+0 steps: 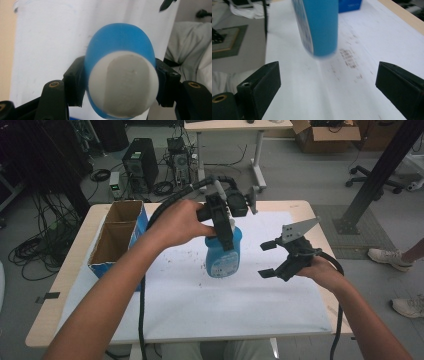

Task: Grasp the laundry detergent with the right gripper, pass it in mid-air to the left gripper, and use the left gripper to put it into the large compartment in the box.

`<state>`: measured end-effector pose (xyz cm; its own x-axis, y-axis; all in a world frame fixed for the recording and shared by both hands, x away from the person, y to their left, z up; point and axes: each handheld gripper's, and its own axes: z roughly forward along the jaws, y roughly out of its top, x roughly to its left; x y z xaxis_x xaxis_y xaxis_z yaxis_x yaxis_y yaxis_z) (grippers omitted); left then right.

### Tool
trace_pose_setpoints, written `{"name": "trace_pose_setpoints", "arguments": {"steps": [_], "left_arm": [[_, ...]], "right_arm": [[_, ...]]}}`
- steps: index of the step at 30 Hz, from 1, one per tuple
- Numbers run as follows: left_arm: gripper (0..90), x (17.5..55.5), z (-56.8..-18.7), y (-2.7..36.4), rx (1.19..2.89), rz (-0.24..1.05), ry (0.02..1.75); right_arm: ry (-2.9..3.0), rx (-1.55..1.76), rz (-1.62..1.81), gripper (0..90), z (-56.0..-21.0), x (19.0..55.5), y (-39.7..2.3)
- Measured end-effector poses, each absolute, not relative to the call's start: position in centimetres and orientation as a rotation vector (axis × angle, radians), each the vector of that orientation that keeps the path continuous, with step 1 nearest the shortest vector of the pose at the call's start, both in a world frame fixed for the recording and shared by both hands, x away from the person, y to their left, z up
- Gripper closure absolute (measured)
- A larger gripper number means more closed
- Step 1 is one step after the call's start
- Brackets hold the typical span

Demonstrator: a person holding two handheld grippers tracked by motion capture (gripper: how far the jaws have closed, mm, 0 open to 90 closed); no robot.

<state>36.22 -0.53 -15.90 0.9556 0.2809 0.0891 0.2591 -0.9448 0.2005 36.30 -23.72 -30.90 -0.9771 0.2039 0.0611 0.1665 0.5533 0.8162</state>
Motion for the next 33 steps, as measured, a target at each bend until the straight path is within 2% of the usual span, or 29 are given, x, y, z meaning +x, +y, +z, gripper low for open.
{"name": "trace_pose_setpoints", "arguments": {"steps": [9, 17, 24, 33], "left_arm": [[38.1, 37.8, -11.2, 3.6, 2.848, 0.324, 0.736], [38.1, 39.3, -7.9, 8.0, 2.708, 0.425, 1.066], [38.1, 40.3, -6.2, 11.9, 2.522, 0.511, 1.379], [38.1, 40.6, -5.0, 16.4, 2.358, 0.541, 1.64]], "right_arm": [[2.708, 0.431, 1.289, 6.7, -29.9, 36.3, -28.0], [2.719, 0.478, 1.165, 6.0, -28.6, 36.6, -30.2], [2.705, 0.501, 1.142, 6.3, -27.6, 37.2, -31.3], [2.721, 0.492, 1.044, 6.3, -26.8, 38.2, -31.7]]}}
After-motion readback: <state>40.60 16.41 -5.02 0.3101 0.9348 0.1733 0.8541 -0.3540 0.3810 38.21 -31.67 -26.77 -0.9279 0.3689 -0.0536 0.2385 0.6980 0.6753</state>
